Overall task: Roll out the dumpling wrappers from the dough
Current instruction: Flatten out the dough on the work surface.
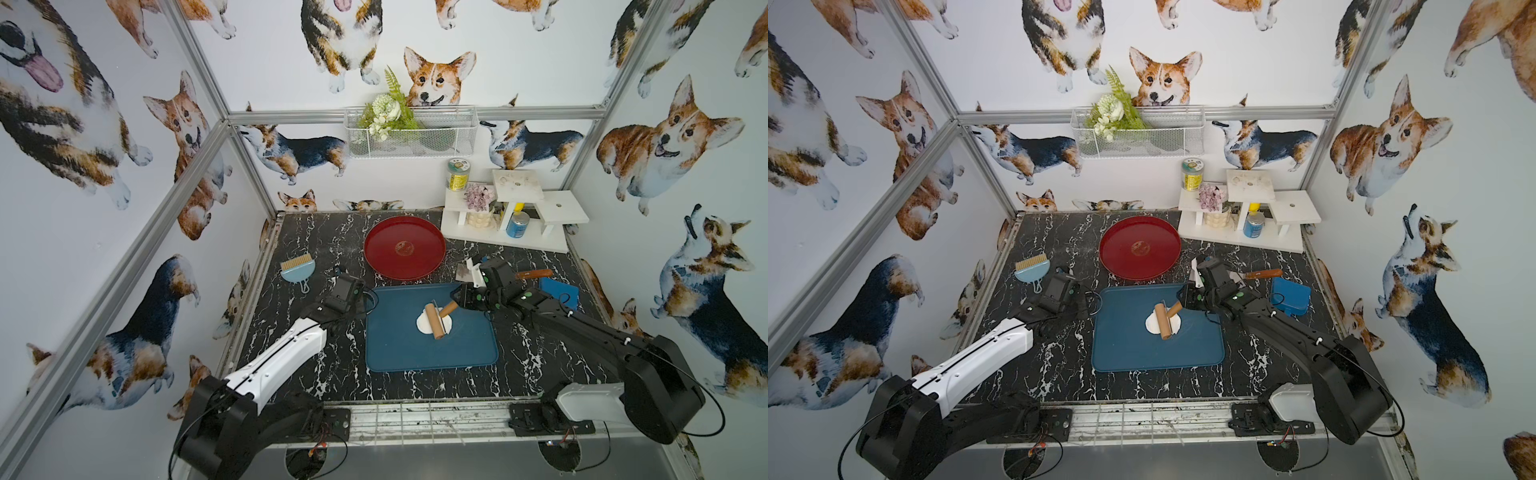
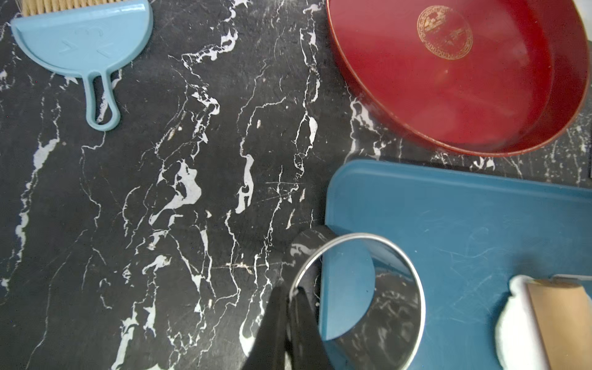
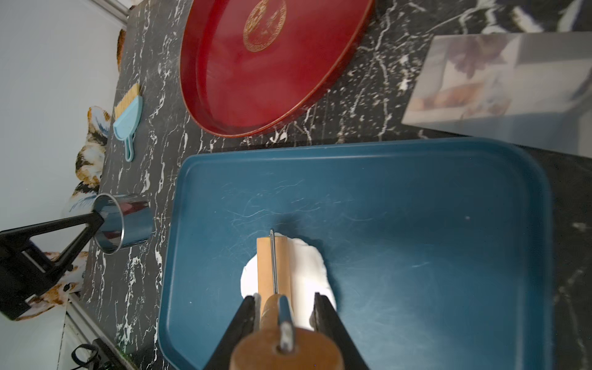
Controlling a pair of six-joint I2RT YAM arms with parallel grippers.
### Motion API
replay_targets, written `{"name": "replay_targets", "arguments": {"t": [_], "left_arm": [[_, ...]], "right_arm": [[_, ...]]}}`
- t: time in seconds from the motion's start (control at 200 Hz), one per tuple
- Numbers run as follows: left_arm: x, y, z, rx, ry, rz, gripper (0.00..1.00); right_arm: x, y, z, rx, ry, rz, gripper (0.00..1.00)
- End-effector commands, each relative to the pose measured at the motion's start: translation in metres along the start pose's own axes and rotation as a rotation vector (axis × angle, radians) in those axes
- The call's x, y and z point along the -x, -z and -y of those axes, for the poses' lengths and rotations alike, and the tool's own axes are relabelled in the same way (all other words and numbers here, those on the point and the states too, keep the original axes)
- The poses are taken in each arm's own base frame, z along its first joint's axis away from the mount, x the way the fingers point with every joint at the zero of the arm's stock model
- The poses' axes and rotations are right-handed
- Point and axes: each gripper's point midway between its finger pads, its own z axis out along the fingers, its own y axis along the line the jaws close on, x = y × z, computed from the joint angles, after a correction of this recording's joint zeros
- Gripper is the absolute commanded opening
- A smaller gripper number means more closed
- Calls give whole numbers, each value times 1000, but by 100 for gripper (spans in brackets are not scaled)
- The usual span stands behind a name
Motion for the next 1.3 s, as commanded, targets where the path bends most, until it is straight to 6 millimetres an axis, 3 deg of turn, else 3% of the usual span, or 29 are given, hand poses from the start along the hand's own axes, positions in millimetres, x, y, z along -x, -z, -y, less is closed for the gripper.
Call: {"name": "replay_targets", "arguments": {"t": [0.0,0.155,0.425,0.601,0.801,0.871,1.016,1.181,1.296], "left_arm": [[8,4,4,-29,-3,25,0],[8,5,6,-44,4,26,0],[7,3,5,-43,6,22,0],[8,3,5,-46,8,22,0],[8,2,6,-51,9,22,0],[7,2,5,-52,9,22,0],[8,2,5,-49,8,27,0],[10,-1,2,-37,9,27,0],[13,-4,-1,-28,23,37,0]], "right_arm": [[-11,6,28,-121,75,-25,0],[-17,3,18,-74,86,-31,0],[-32,-20,-8,-25,59,-95,0],[-22,-13,4,-82,69,-62,0],[-11,4,36,-148,55,-35,0],[-13,6,39,-154,68,-39,0],[-20,0,27,-92,54,-62,0],[-29,-13,-1,-18,51,-84,0],[-31,-18,-1,-17,29,-93,0]]}}
